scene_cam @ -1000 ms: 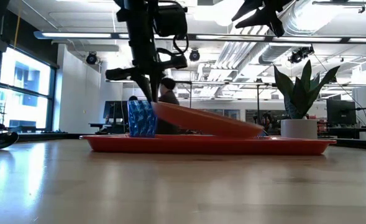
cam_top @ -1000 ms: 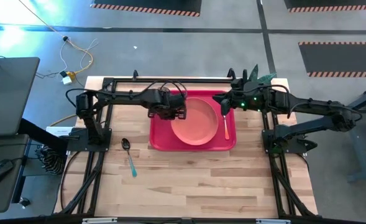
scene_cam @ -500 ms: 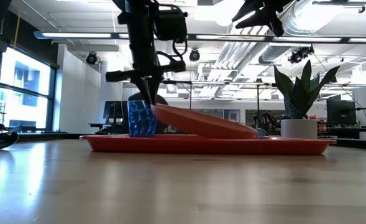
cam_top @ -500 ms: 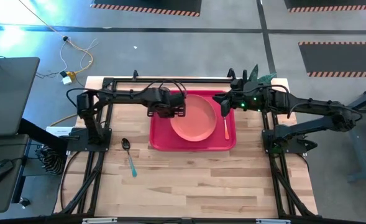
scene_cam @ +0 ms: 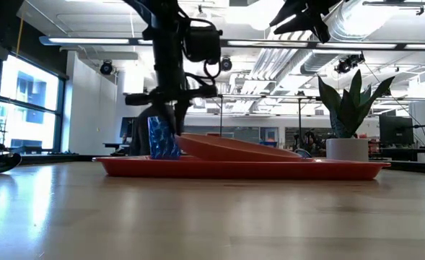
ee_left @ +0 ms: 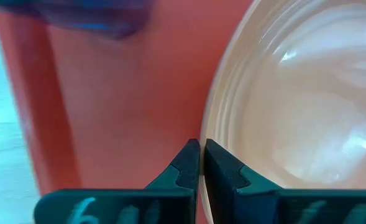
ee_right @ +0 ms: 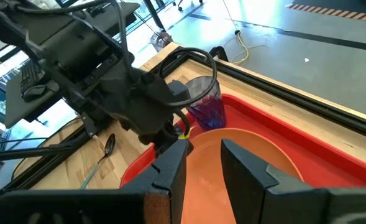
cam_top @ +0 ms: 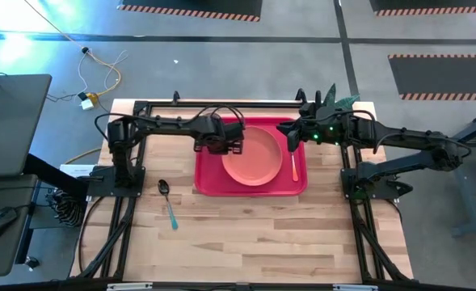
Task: Pick and place plate/cup/fork/spoon on tray
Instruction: Put the orange plate on the red serving tray to the left of the orange fork, then put the blue spoon on the red serving tray in between of the orange plate and orange fork
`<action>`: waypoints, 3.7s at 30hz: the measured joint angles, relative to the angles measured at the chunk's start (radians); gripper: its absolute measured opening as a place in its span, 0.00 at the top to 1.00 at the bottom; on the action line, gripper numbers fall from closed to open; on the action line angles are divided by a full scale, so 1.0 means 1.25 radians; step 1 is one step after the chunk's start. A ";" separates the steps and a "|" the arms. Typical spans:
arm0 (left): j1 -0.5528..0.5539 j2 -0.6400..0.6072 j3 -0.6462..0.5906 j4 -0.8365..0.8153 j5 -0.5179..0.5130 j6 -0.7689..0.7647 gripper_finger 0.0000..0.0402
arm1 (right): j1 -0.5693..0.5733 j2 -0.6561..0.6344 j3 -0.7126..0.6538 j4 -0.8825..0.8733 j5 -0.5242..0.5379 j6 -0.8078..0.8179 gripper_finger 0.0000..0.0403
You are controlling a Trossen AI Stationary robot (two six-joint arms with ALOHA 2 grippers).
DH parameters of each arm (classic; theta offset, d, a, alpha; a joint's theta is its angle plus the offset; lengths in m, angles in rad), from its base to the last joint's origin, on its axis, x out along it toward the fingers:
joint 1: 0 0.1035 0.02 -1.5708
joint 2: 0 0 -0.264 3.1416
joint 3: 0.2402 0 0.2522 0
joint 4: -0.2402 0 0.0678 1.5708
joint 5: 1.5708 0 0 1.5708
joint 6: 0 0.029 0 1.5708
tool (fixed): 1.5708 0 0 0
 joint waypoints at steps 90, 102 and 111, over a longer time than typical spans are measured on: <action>-0.575 -0.311 -0.276 -0.269 -0.013 -0.727 0.88 | 0.001 -0.001 0.000 -0.001 -0.043 0.106 0.77; -0.581 -0.311 -0.464 -0.002 0.023 -0.804 0.88 | 0.001 -0.001 0.000 -0.002 -0.062 0.106 0.77; -0.605 -0.311 -0.498 0.016 0.043 -0.845 0.88 | 0.001 -0.001 0.000 -0.008 -0.068 0.106 0.77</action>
